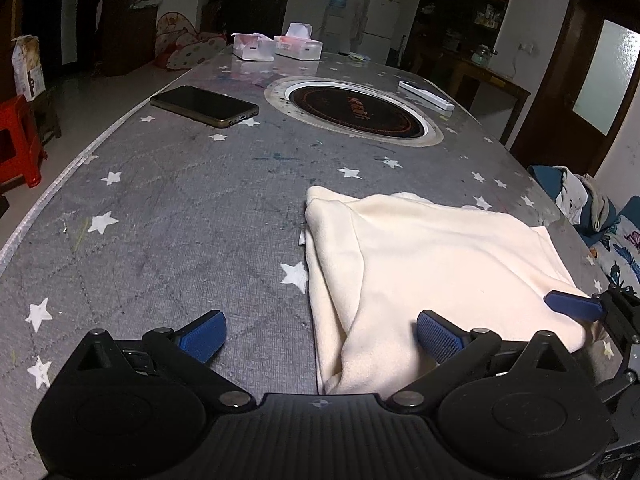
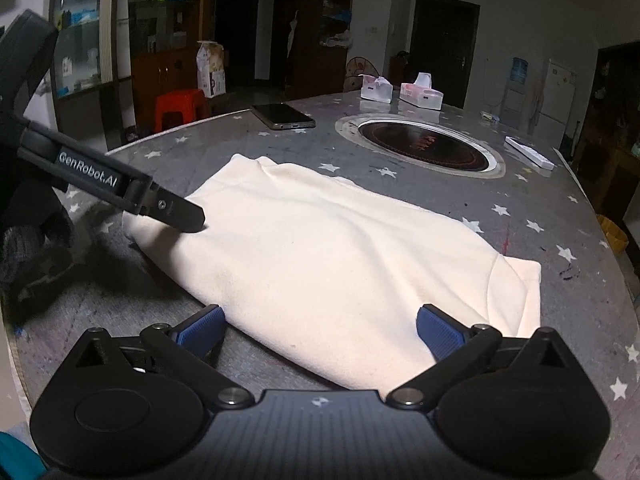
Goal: Fold clothes
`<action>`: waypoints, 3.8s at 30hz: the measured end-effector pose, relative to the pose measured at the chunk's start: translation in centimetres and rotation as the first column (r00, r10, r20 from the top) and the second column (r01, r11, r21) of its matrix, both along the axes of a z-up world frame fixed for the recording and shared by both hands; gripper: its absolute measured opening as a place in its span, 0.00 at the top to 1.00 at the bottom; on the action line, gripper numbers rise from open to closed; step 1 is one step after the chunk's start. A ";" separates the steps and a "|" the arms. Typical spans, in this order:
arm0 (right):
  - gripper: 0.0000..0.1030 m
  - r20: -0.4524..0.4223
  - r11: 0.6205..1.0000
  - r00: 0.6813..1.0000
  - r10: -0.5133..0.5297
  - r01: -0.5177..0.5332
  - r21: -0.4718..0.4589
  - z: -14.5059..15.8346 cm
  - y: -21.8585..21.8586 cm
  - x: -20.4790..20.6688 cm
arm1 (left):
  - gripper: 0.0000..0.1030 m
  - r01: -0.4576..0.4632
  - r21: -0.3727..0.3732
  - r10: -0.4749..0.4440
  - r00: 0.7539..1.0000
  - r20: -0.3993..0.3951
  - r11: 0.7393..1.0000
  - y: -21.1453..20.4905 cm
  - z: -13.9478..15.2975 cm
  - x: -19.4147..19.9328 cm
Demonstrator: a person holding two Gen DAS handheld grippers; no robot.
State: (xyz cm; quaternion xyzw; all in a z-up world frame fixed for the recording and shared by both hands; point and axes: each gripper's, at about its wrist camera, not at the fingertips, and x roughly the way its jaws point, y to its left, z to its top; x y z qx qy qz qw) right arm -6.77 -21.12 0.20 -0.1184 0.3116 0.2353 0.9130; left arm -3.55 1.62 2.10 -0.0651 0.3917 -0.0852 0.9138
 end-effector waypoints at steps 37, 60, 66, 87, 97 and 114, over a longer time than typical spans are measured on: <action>0.00 0.032 0.997 0.997 -0.071 0.070 0.041 2.4 -0.4 0.5 | 0.00 -0.035 0.073 0.034 0.999 0.006 0.997 -0.9 1.4 -0.3; 0.00 -0.160 0.976 0.977 -0.140 0.163 0.142 1.2 -2.3 11.6 | 0.00 -0.014 0.076 0.016 0.999 -0.031 0.997 -0.8 0.1 2.1; 0.00 -0.125 0.984 0.982 -0.141 0.153 0.089 1.8 -0.5 12.5 | 0.00 -0.016 0.075 0.018 0.999 -0.030 0.997 -0.7 0.1 2.2; 0.00 -0.171 0.990 0.975 -0.144 0.143 -0.016 1.0 4.8 17.1 | 0.00 -0.005 0.075 0.007 1.000 -0.023 0.997 -0.6 0.0 2.2; 0.00 -0.079 0.998 0.995 -0.057 0.058 0.009 3.9 3.5 13.2 | 0.00 -0.018 0.061 0.019 0.999 -0.029 0.998 -0.1 0.1 2.2; 0.19 -0.028 0.979 0.981 0.191 -0.193 -0.062 3.0 5.4 1.5 | 0.00 -0.098 0.091 0.098 0.995 -0.001 0.991 3.4 1.0 2.0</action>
